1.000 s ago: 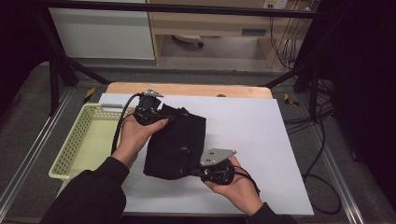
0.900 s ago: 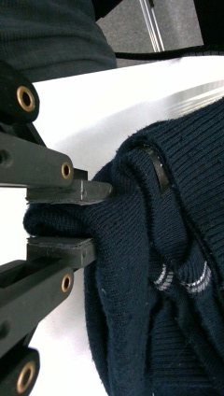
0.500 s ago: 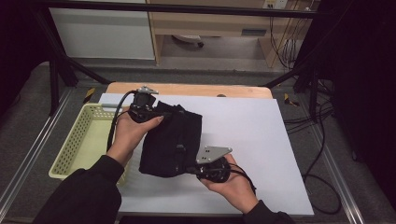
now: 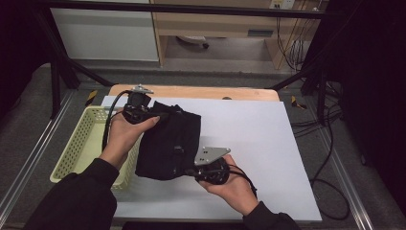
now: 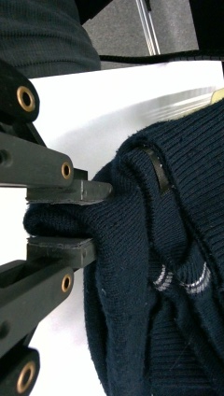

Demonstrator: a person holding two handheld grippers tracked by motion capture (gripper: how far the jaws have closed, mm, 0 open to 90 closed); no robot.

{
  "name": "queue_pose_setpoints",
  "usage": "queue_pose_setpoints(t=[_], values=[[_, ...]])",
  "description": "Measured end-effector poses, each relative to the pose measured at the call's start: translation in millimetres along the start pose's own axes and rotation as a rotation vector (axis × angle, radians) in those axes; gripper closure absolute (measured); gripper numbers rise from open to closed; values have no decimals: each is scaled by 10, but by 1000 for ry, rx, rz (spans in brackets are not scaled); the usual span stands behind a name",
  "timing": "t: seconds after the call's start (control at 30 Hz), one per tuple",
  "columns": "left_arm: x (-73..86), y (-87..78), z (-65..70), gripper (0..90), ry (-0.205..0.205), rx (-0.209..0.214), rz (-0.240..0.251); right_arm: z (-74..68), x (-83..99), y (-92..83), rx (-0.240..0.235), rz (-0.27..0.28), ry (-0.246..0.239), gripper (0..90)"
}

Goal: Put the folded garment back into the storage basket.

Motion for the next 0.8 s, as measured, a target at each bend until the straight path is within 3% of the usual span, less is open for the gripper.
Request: queue_pose_setpoints(t=[0.8], values=[[152,-340,-323,553,-61,-37,35,-117,-333,213,-21,11,-36,762]])
Point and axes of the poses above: each handheld gripper's, and its own axes: y roughly forward along the jaws, x roughly out of its underside, z roughly to its right, the point moved 1 cm from there along y, roughly forward along the jaws, and after that the axes turned 13 degrees about y, right-handed, at the moved point
